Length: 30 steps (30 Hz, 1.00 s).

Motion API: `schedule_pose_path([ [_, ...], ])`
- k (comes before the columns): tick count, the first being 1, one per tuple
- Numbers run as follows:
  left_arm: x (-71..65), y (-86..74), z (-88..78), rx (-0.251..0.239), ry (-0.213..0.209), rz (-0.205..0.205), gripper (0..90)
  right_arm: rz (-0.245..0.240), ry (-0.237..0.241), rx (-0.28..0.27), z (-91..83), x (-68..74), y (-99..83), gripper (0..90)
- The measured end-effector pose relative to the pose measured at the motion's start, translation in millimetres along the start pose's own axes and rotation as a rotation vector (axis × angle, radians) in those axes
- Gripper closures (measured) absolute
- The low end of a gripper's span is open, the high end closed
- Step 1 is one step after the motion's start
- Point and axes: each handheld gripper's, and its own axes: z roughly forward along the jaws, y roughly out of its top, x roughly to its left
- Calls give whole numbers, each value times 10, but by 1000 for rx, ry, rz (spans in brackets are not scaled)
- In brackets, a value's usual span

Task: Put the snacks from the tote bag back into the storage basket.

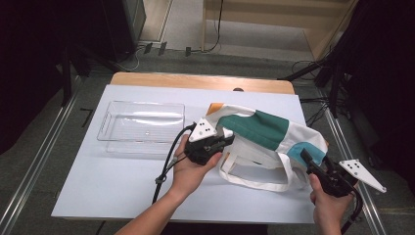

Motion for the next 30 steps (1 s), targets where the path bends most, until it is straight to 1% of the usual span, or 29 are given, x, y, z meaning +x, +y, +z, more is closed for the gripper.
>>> schedule_pose_path([
  [1,17,34,1,-8,-1,-4,888,-4,11,-4,-89,-10,-18,384],
  [2,25,58,2,-12,2,-7,888,-4,11,-4,-89,-10,-18,384],
  [3,33,79,3,-19,2,-10,888,-2,19,-17,-191,-38,-56,335],
  [4,41,100,1,-25,2,-14,888,-2,19,-17,-191,-38,-56,335],
  [6,51,144,-20,-41,0,-19,888,8,21,-14,-262,-67,-118,310],
  [7,56,168,-42,-56,-5,-25,886,8,17,28,-256,-75,-222,306],
  [8,58,183,-53,-61,-7,-29,886,-8,13,55,-228,-73,-270,306],
  [9,58,195,-62,-64,-4,-25,886,-43,3,94,-167,-68,-337,313],
  [10,58,195,-62,-64,-4,-25,886,-43,3,94,-167,-68,-337,313],
  [11,57,207,-70,-65,-2,-21,886,-60,-13,134,-96,-61,-395,318],
  [12,62,219,-83,-65,-1,-20,887,-22,10,153,29,-60,-463,349],
  [13,67,223,-90,-66,-2,-17,886,-10,28,153,60,-51,-467,356],
  [14,73,223,-93,-68,-3,-20,886,-12,39,146,97,-27,-464,371],
  [15,73,223,-93,-68,-3,-20,885,-12,39,146,97,-27,-464,371],
  [16,89,226,-88,-64,-4,-24,885,-20,37,136,119,13,-457,408],
  [17,97,232,-83,-64,1,-21,885,-30,20,105,134,91,-437,449],
  [18,110,242,-79,-63,4,-22,885,-41,3,85,135,125,-428,538],
  [19,123,251,-77,-65,6,-27,884,-37,-20,71,130,154,-421,624],
  [20,141,266,-75,-66,6,-33,883,-37,-40,66,124,160,-415,685],
  [21,152,280,-76,-66,6,-34,884,-16,-67,64,114,136,-402,813],
  [22,162,298,-80,-68,6,-36,884,-16,-67,64,114,136,-402,813],
  [23,171,317,-89,-69,2,-39,884,-4,-72,65,104,103,-397,863],
  [24,174,336,-101,-69,1,-37,884,1,-74,66,92,63,-394,884],
  [25,174,367,-117,-70,-2,-35,887,19,-45,76,66,-12,-387,890],
  [26,174,367,-117,-70,-2,-35,887,19,-45,76,66,-12,-387,890],
  [27,182,396,-134,-75,-1,-37,888,8,-30,78,34,-42,-378,891],
  [30,214,423,-153,-83,-4,-47,892,-27,-33,103,4,-55,-365,890],
])
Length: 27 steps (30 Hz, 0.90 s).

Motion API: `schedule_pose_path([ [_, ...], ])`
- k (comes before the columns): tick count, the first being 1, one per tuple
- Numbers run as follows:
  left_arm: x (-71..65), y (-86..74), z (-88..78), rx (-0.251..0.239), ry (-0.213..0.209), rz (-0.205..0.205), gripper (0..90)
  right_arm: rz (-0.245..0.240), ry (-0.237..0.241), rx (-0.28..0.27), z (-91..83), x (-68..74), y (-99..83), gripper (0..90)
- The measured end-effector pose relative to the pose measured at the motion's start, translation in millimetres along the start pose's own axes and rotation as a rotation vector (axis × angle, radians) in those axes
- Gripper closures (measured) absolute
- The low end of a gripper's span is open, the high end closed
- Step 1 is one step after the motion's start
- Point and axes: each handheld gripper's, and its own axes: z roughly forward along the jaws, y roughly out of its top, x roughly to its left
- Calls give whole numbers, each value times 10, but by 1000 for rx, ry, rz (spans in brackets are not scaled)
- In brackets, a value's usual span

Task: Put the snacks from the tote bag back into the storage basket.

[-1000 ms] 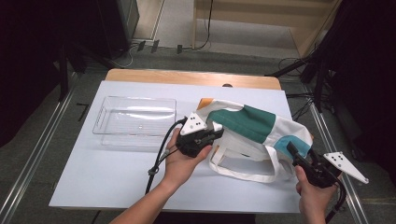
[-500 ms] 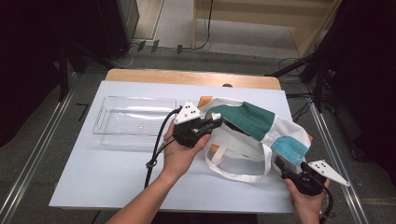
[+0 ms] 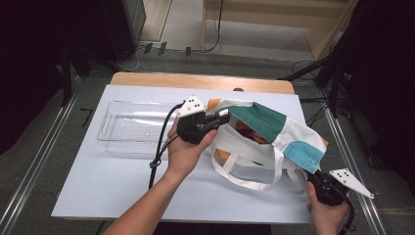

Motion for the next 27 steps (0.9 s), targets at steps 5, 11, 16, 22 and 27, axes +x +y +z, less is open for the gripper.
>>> schedule_pose_path([
  [5,131,58,3,-7,13,-7,897,-10,-30,66,4,-118,-14,891],
  [11,193,-37,103,18,35,-7,823,31,-101,0,57,-130,-22,738],
  [16,153,-127,61,28,118,53,464,72,-32,-51,-50,-39,25,461],
  [22,206,-211,20,52,250,67,193,69,-86,-59,-55,50,47,687],
  [27,186,-325,172,125,154,103,230,75,-68,-101,-78,1,153,839],
])
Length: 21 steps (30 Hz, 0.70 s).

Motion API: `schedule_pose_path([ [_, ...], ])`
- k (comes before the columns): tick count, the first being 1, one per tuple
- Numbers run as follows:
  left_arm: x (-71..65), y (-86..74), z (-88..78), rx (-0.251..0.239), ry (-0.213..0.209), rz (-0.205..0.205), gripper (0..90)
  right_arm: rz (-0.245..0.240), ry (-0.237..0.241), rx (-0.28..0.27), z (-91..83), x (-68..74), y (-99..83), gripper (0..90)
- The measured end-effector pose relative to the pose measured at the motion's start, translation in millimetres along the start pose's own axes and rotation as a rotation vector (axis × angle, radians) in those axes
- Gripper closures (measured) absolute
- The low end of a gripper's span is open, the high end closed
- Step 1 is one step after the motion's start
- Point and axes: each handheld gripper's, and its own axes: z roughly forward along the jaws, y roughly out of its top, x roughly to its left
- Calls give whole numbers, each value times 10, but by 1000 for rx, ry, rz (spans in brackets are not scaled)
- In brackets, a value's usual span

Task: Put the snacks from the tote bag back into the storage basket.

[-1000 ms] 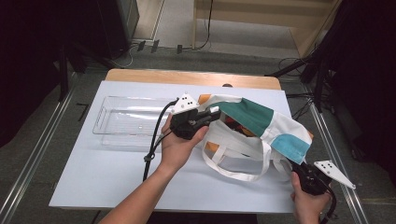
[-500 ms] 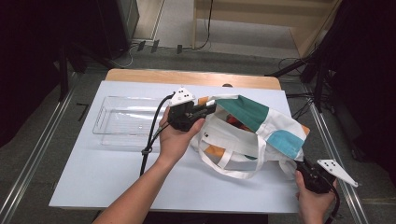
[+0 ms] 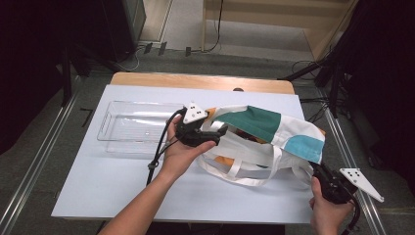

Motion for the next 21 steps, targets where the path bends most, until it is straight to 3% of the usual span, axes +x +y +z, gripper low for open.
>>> schedule_pose_path([
  [3,-35,7,37,-7,5,13,303,-2,12,-8,-26,-2,24,805],
  [6,-55,46,65,-24,-18,-8,398,12,46,-15,-79,-11,42,668],
  [8,-93,90,63,-34,7,9,473,7,68,-13,-130,-15,55,586],
  [10,-92,121,65,-34,6,4,562,-6,46,-12,-209,-2,56,477],
  [12,-79,143,64,-29,-6,-11,597,0,-28,-10,-301,25,53,396],
  [14,-81,173,49,-17,-8,-7,618,12,-31,-24,-410,56,52,396],
  [16,-85,187,27,-5,-21,-2,673,4,30,-92,-554,212,130,461],
  [18,-91,189,20,0,-25,-5,680,-9,49,-104,-566,267,156,482],
  [19,-99,190,18,5,-22,-7,686,-25,86,-115,-571,376,190,515],
  [20,-108,192,18,11,-16,-7,698,-57,164,-108,-510,561,222,580],
  [21,-110,194,16,19,-14,-7,701,-76,192,-100,-470,633,223,624],
])
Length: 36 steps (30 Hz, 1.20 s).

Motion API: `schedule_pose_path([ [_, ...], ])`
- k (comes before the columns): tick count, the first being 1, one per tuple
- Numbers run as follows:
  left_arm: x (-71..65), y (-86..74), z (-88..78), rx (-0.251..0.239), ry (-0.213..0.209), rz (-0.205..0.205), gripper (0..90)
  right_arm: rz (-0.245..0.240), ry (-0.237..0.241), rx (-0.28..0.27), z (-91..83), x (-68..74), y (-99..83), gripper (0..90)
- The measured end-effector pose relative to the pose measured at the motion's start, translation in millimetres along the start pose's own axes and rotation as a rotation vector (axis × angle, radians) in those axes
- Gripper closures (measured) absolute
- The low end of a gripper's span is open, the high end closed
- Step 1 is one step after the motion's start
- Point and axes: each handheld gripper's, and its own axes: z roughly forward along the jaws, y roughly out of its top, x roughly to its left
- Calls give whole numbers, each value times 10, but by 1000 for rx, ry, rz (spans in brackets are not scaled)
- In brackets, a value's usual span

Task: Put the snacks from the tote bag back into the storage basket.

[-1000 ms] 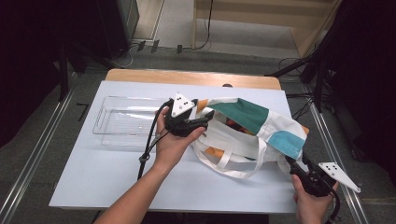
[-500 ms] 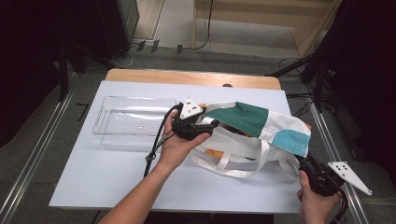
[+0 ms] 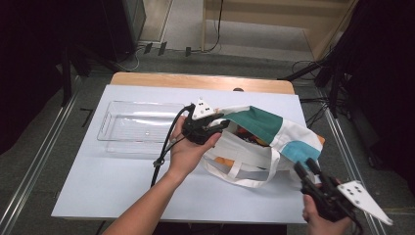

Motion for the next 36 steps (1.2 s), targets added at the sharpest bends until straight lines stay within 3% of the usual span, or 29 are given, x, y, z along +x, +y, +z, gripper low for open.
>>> schedule_pose_path([
  [1,-3,5,-2,6,0,-6,701,0,0,0,0,0,0,624],
  [3,-11,22,-10,9,-1,-12,702,-54,68,37,195,196,-23,710],
  [4,-17,31,-13,7,-4,-10,702,-124,106,81,401,348,-61,775],
  [7,-37,41,-18,1,2,-5,695,-145,113,131,601,430,-89,796],
  [9,-52,49,-17,-22,4,-14,644,-139,58,135,801,500,-108,796],
  [10,-57,55,-16,-32,-4,-12,547,-160,-2,127,938,540,-103,805],
  [12,-78,61,-15,-58,18,5,528,-167,-20,124,976,547,-101,821],
  [13,-79,66,-14,-63,19,10,561,-178,-77,167,1085,548,-125,850],
  [15,-82,82,-1,-65,33,20,609,-165,-76,189,1115,534,-155,865],
  [17,-51,120,-1,-62,-17,-5,685,-182,-60,257,1123,510,-266,900],
  [20,-25,207,10,-64,-27,8,716,-196,-43,300,1108,503,-343,900],
  [23,11,272,86,-58,-55,-20,745,-210,-11,397,1127,482,-498,900],
  [24,51,280,157,-53,-69,-53,754,-226,-7,432,1152,475,-578,900],
  [30,207,211,365,-23,-61,-123,767,-191,9,492,1213,431,-708,900],
  [33,285,152,448,-10,-85,-171,790,-196,16,504,1222,419,-749,900],
  [36,244,156,419,-11,-88,-153,795,-162,49,471,1177,408,-710,900],
])
